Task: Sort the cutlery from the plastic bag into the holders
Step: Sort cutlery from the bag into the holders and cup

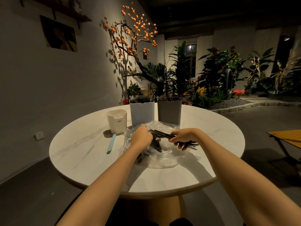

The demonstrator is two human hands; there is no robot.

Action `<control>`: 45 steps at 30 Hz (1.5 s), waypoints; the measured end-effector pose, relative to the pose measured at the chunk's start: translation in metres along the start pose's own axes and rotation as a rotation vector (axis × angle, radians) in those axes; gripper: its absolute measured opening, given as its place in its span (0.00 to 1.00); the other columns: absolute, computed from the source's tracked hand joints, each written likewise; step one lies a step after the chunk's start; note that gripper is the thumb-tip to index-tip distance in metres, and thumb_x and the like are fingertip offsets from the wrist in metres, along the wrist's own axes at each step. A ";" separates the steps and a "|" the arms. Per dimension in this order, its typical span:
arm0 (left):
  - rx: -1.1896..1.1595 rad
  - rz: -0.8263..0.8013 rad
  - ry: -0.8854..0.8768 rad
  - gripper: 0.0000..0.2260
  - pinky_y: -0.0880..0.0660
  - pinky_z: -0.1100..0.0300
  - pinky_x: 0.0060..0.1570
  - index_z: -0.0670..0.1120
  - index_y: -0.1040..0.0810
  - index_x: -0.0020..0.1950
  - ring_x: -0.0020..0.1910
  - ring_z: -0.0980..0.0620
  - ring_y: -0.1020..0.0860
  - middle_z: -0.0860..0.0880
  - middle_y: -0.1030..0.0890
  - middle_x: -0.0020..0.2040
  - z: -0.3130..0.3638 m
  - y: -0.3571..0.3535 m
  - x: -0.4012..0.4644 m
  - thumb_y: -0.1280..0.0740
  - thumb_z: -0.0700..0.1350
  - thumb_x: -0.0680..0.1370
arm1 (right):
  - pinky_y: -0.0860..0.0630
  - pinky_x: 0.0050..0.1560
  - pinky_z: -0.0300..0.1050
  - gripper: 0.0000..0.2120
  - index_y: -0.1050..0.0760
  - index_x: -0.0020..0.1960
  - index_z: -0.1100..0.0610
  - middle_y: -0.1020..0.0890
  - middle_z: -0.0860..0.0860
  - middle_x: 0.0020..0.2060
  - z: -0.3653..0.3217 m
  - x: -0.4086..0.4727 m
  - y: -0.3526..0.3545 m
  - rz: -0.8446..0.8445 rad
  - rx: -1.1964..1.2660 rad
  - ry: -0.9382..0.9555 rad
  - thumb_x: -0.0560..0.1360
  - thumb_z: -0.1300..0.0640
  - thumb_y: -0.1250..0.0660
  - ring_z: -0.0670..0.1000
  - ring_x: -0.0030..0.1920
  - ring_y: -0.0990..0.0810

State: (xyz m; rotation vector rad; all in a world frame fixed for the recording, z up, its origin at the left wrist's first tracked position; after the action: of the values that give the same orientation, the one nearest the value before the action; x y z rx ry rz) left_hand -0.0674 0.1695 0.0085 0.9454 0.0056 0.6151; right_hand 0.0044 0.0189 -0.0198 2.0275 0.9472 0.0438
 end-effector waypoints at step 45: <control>-0.400 0.264 -0.072 0.17 0.29 0.56 0.63 0.45 0.32 0.72 0.65 0.47 0.28 0.44 0.28 0.68 0.030 0.028 0.024 0.48 0.42 0.85 | 0.26 0.32 0.36 0.08 0.29 0.53 0.59 0.25 0.53 0.35 -0.031 0.000 0.024 0.101 0.289 0.313 0.83 0.56 0.45 0.48 0.32 0.27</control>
State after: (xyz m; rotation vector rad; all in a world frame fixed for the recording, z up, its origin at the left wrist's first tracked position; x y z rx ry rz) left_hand -0.0528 0.1709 0.0534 0.5814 -0.3006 0.7905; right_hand 0.0076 0.0329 0.0172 2.3819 1.0923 0.3031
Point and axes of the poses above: each hand's wrist, its own x-axis towards the middle knuckle, its own y-axis out of the back of the hand, z = x × y, the point moved 10 cm from there along x, towards the middle knuckle
